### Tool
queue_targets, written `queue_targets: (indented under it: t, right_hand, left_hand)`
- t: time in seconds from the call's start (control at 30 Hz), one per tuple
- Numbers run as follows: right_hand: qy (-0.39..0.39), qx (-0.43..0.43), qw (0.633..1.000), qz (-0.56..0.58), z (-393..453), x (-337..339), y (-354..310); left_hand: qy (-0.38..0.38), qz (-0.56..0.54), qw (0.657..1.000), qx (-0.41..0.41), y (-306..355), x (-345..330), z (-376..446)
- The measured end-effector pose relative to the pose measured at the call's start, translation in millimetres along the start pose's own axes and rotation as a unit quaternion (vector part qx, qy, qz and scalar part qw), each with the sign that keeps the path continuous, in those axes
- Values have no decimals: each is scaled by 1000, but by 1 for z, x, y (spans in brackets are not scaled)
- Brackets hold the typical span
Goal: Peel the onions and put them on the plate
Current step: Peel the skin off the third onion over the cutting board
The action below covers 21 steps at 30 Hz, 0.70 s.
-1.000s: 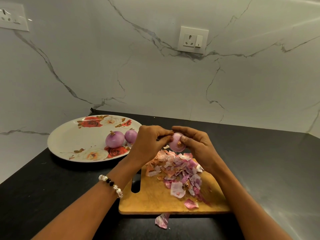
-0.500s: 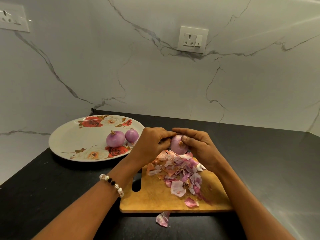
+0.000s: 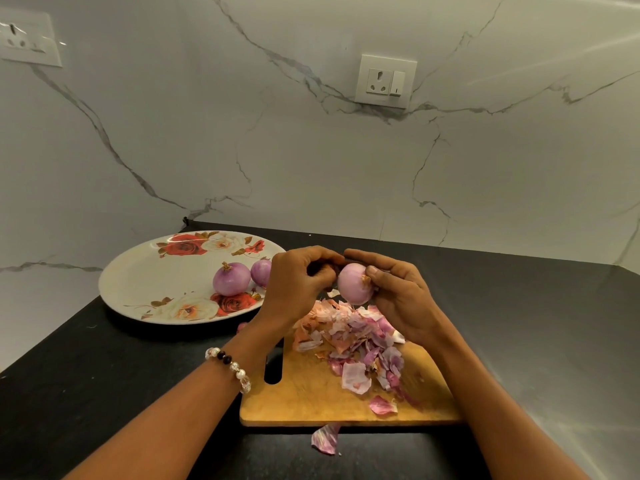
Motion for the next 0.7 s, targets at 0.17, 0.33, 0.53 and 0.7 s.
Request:
queue_targets:
  t: [0.17,0.33,0.53,0.7]
  right_hand:
    - [32,-7,998,54,2,6,-6]
    - [59,-4,997,53,5,10,-9]
    - [48,9,999,7,5,7,-6]
    - [49,14,998,-36,4,8,-7]
  left_hand:
    - [18,4,998,64,-4,3,2]
    - [-11,16,1000,-2,5,-2,-3]
    - [-50,-22,998,34,3,-4,0]
    - [-127,-94,980,123,-3,-5,1]
Point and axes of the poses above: each hand's wrist, its own z-axis towards the middle knuckle, its own x-axis out of the back of the hand, y = z × x, the point moved 3 cm from there along z, towards the middle knuckle, and after that the axes turned 14 degrees about y, right-handed, at the moved point
